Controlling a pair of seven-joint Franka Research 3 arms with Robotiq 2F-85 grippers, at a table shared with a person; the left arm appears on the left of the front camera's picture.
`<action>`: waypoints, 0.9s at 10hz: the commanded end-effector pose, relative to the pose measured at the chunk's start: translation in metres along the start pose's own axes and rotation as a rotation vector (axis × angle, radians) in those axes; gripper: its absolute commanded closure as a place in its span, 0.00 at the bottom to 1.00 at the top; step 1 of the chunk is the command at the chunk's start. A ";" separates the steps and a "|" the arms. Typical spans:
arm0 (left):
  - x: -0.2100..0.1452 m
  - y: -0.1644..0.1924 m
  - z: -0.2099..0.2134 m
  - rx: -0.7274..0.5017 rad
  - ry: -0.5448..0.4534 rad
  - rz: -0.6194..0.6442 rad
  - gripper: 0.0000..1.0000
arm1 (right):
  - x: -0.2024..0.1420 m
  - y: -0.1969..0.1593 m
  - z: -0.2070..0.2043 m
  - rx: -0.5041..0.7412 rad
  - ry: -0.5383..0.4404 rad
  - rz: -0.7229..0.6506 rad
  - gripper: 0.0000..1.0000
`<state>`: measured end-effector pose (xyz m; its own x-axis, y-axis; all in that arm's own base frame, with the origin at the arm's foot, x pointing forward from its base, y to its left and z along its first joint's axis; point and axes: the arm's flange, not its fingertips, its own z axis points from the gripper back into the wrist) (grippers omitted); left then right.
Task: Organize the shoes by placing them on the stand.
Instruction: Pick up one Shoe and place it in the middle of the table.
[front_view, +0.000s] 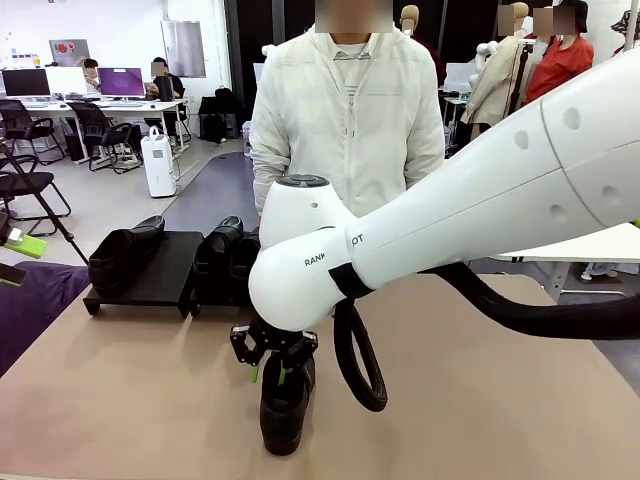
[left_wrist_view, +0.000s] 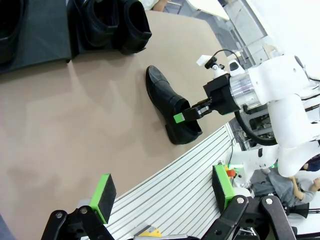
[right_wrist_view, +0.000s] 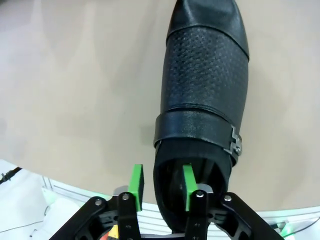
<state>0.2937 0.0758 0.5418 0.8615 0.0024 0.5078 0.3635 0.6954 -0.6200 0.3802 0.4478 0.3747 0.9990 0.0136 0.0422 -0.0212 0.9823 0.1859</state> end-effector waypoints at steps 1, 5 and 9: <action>-0.001 0.000 -0.002 -0.008 -0.020 0.000 0.00 | -0.017 -0.015 0.027 0.011 -0.056 0.042 0.00; -0.001 0.000 -0.002 -0.008 -0.020 0.000 0.00 | -0.061 -0.129 0.120 0.084 0.031 0.092 0.00; -0.001 0.000 -0.002 -0.008 -0.020 0.000 0.00 | -0.104 -0.331 0.192 0.489 -0.024 -0.026 0.00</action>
<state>0.2937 0.0762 0.5417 0.8615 0.0038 0.5078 0.3628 0.6951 -0.6207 0.2801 0.1354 0.4943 0.9957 0.0863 0.0339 -0.0903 0.8184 0.5675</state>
